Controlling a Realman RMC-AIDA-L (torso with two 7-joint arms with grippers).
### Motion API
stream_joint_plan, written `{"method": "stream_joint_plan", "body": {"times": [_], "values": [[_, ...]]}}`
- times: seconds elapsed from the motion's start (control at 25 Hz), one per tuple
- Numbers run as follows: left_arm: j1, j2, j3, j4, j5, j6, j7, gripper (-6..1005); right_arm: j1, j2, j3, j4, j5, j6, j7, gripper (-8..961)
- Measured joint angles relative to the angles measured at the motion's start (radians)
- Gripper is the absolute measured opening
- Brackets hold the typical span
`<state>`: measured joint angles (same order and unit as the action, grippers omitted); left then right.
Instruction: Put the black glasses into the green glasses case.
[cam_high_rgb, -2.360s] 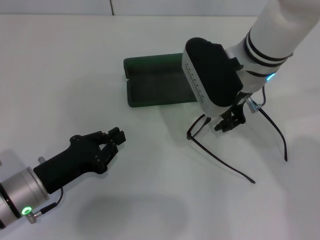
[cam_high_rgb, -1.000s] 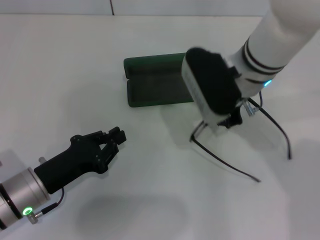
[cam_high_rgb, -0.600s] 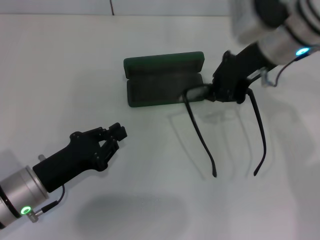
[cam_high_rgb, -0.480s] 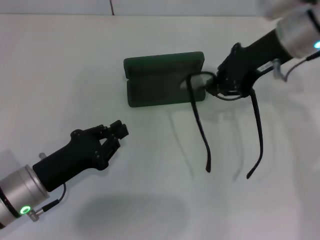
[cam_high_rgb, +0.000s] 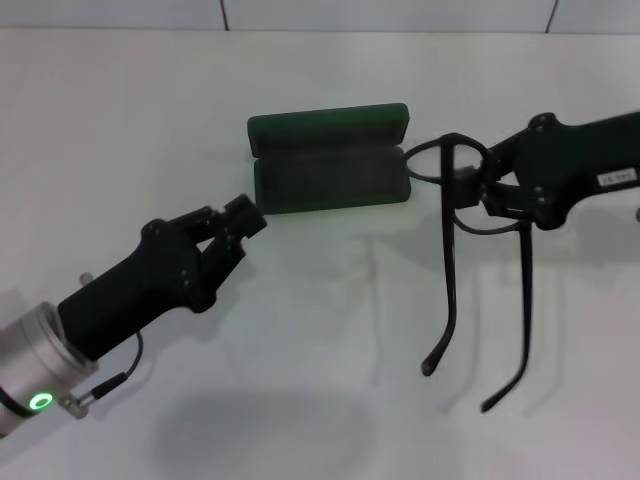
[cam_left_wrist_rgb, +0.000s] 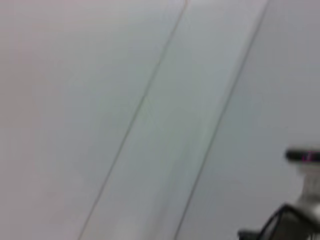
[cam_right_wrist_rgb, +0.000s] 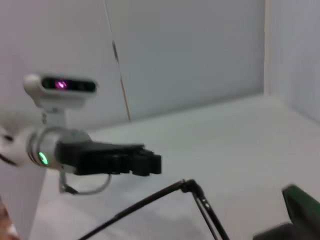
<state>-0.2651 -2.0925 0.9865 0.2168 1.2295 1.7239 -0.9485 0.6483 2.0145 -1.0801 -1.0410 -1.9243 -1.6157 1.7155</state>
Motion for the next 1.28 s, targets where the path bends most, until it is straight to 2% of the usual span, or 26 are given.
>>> {"method": "stream_joint_plan", "body": {"times": [0.16,0.28,0.44,0.56,0.76,1.0,1.12,1.28], "values": [[-0.059,-0.003,0.006,-0.021,-0.002,0.061,-0.016,98,-0.083,0.004,-0.007,0.066,0.177,-0.008,-0.149,110],[-0.102,-0.004,0.006,-0.031,-0.002,0.097,-0.006,98,-0.104,0.007,-0.006,0.173,0.291,-0.013,-0.243,110],[-0.185,-0.005,0.004,-0.032,-0.024,0.148,-0.032,98,-0.125,-0.001,0.003,0.303,0.413,-0.045,-0.350,110],[-0.239,-0.007,0.007,-0.029,-0.035,0.194,-0.043,97,-0.136,-0.003,0.005,0.342,0.435,-0.053,-0.377,109],[-0.287,-0.011,0.050,-0.031,-0.036,0.221,-0.037,98,-0.135,0.001,0.005,0.385,0.443,-0.041,-0.412,109],[-0.326,-0.012,0.092,-0.034,-0.039,0.250,-0.043,96,-0.091,0.007,0.011,0.460,0.466,0.026,-0.464,109],[-0.328,-0.013,0.101,-0.045,-0.035,0.250,-0.051,95,-0.058,0.008,0.014,0.518,0.505,0.039,-0.498,109],[-0.327,-0.016,0.179,-0.050,-0.040,0.250,-0.047,94,-0.014,0.009,0.007,0.578,0.537,0.040,-0.536,109]]}}
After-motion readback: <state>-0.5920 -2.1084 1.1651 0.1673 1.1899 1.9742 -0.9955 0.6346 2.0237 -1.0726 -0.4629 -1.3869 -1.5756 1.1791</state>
